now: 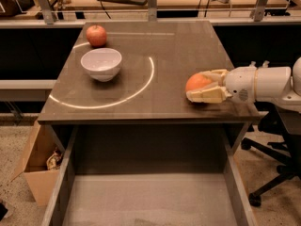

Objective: Place orange into top drawer

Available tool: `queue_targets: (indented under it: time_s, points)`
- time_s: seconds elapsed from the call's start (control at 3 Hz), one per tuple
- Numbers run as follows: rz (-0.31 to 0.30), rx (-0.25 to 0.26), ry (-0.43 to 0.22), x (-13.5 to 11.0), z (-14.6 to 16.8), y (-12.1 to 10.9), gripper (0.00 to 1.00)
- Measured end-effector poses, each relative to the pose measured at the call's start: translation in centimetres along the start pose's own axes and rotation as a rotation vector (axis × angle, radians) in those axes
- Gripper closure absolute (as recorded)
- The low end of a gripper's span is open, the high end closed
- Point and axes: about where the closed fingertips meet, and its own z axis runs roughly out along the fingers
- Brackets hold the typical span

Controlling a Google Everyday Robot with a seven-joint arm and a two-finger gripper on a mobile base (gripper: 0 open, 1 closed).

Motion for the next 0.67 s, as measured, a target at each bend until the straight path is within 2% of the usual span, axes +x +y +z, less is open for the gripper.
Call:
queue_targets:
  time_s: [0.33,0.67]
  points:
    - [-0.001,-0.005,0.000,-0.08,0.23,0.13,1.00]
    - [-0.001,-0.005,0.000,-0.09,0.23,0.14,1.00]
